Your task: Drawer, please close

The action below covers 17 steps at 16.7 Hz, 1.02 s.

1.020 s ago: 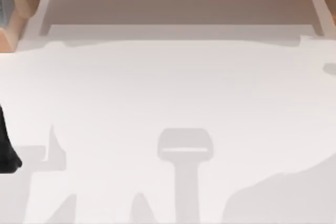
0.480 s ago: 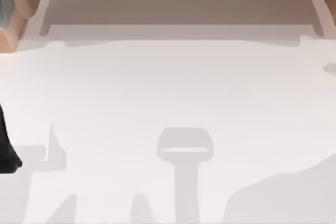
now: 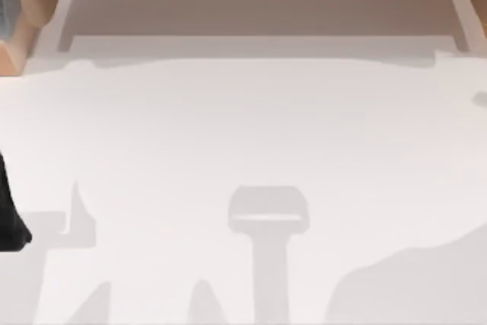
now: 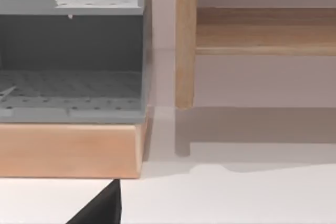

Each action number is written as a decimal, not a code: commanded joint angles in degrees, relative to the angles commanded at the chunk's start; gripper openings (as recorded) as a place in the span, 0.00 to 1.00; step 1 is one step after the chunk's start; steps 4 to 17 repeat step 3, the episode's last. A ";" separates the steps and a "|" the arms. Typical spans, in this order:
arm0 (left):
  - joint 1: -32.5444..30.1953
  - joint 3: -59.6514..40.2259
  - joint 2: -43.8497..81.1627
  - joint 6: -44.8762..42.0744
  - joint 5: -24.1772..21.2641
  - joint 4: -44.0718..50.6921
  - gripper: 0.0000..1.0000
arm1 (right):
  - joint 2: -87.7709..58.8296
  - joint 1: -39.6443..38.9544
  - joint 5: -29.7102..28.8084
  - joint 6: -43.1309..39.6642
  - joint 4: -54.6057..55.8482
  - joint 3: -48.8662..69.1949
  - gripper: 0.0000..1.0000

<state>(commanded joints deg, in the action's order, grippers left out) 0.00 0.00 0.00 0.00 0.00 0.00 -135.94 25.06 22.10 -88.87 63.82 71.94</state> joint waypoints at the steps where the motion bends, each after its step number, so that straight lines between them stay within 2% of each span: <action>1: 0.00 0.00 0.00 0.00 0.00 0.00 1.00 | 0.00 0.00 0.00 0.00 0.00 0.00 1.00; 17: 0.00 0.00 0.00 0.00 0.00 0.00 1.00 | 0.00 0.00 0.00 0.00 0.00 0.00 1.00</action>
